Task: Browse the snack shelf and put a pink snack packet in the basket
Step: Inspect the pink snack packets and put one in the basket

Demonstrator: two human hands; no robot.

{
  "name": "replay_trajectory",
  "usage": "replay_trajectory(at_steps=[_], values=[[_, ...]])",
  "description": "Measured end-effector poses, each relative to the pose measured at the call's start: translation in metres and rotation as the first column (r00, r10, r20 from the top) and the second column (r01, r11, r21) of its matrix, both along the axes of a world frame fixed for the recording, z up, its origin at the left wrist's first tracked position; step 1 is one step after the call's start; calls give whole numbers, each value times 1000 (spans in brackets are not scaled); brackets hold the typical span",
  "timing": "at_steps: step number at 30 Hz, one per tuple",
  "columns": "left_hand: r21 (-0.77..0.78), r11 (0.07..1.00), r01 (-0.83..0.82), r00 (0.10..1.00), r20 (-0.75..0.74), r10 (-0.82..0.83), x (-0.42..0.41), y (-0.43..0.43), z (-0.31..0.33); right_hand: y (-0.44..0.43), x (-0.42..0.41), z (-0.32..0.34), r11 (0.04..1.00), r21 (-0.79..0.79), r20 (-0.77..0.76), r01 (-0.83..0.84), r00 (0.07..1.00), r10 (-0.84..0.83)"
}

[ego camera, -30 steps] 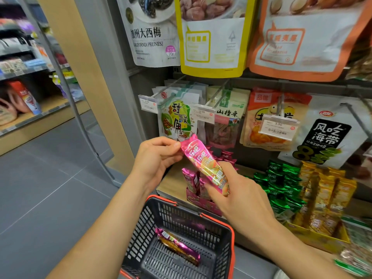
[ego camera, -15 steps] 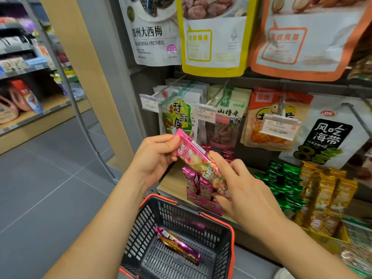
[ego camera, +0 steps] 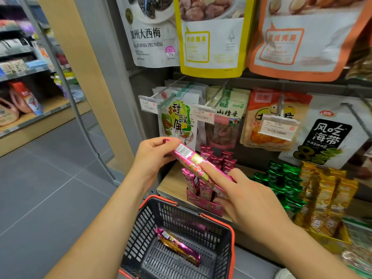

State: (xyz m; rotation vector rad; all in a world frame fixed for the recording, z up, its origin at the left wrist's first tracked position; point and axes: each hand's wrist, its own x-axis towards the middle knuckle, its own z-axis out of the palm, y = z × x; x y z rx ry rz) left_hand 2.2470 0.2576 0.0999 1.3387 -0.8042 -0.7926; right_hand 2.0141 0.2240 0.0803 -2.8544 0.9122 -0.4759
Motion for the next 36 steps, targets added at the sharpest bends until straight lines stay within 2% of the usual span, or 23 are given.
replay_trajectory(at_steps=[3,5,8,11,13,14,16,18,22,24,27,30,34,36], values=[[7,992,-128,984,-124,128,1,0,-1,-4,-3,-1,995,73,120,-74,991,65],[20,979,-201,954,-221,201,6,1,-1,-9,-3,2,979,165,259,-123,963,78],[102,970,-220,944,-228,238,13,0,-7,-9,-6,9,956,252,551,-149,835,-15],[185,970,-159,986,-25,166,14,-1,-16,-6,-4,17,933,325,677,-154,727,-116],[174,975,-142,971,214,103,10,-1,-17,-7,-4,19,912,386,695,-137,694,-190],[152,977,-147,928,363,84,7,-1,-16,-9,-5,19,899,419,699,-127,677,-230],[85,983,-161,780,622,74,-1,1,-12,-13,-5,18,870,481,699,-113,648,-302],[-31,994,-101,700,709,93,-9,2,-5,-15,-5,17,841,530,692,-110,629,-354],[-88,986,143,659,751,-29,-39,6,10,-17,-2,16,822,564,672,-85,626,-396],[-92,976,197,617,786,-50,-52,5,13,-18,-1,16,807,584,676,-90,604,-422],[-136,961,242,629,776,-49,-62,5,14,-19,-3,18,802,592,678,-80,587,-442],[-152,952,266,683,727,-75,-66,6,17,-18,-4,20,803,585,695,-110,578,-427],[-51,966,252,822,539,-185,-70,6,17,-16,-1,21,782,565,766,-265,520,-377],[-4,960,279,833,499,-239,-72,7,16,-17,0,21,800,536,766,-271,555,-325]])
